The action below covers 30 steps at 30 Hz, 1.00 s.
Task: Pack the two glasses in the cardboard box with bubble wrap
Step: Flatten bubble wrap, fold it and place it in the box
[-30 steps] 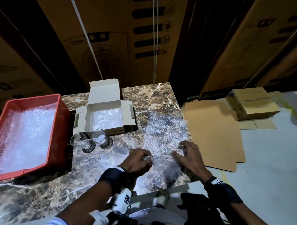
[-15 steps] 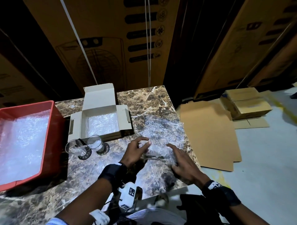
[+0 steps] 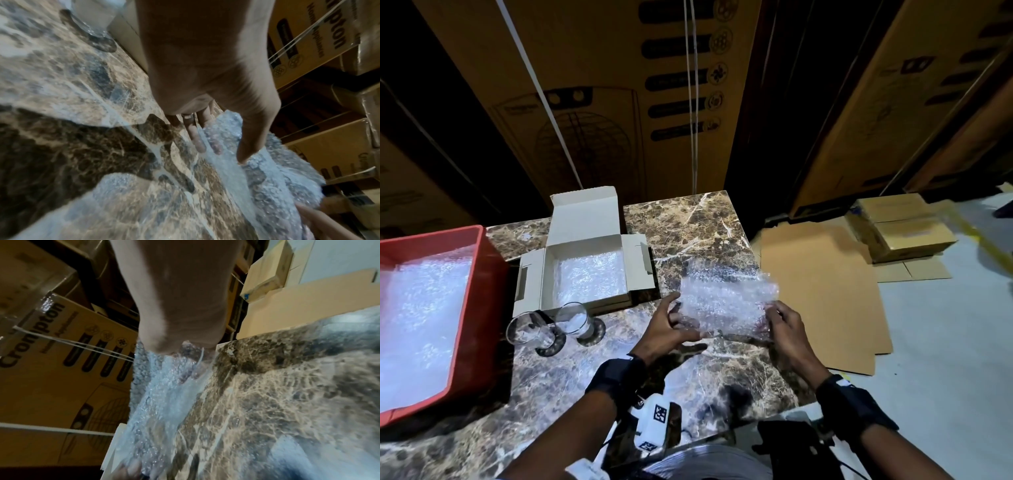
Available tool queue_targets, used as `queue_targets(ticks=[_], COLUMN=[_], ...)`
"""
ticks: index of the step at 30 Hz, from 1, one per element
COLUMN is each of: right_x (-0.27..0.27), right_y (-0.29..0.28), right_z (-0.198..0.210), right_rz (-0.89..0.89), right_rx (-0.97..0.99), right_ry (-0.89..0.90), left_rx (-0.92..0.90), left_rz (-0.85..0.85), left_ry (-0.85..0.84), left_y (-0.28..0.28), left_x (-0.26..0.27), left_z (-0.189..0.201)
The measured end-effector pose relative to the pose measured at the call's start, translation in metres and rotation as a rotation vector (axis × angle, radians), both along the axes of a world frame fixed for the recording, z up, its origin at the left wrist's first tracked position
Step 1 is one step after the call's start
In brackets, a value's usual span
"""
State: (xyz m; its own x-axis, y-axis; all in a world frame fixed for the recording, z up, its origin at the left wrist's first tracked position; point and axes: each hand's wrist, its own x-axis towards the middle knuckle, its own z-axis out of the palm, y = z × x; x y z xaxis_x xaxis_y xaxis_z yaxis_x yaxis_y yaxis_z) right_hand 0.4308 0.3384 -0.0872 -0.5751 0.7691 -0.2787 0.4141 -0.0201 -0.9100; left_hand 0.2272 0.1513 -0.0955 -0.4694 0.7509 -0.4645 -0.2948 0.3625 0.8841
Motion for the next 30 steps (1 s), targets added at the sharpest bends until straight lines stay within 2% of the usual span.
queue_targets(ticks=[3,5,11,16,23,27,30], right_x=[-0.009,-0.016,-0.029,-0.034,-0.046,-0.055,-0.059], right_y=[0.008,0.01,0.028,0.035,0.035,0.038,0.043], right_z=[-0.002,0.003,-0.02,-0.038,-0.028,-0.031,-0.042], right_rz=[-0.049,-0.091,-0.191,-0.152,-0.038,-0.075,-0.12], right_rx=[0.01,0.015,0.182,0.222,0.199,0.234,0.285], right_ry=[-0.032,-0.022,-0.069,-0.118,-0.082,-0.038,-0.12], left_rx=[-0.039,-0.084,-0.075,-0.069,-0.056,-0.026,-0.014], left_rz=[-0.018,-0.046,-0.092,-0.171,0.015,0.074,0.111], left_ry=[0.053,0.156,0.347,0.417,0.385,0.377,0.429], left_y=[0.01,0.016,0.023,0.024,0.027,0.029,0.031], left_x=[-0.001,-0.006,-0.012,-0.014,-0.022,-0.025,-0.025], left_z=[-0.001,-0.01,-0.017,-0.021,-0.019,-0.022,-0.023])
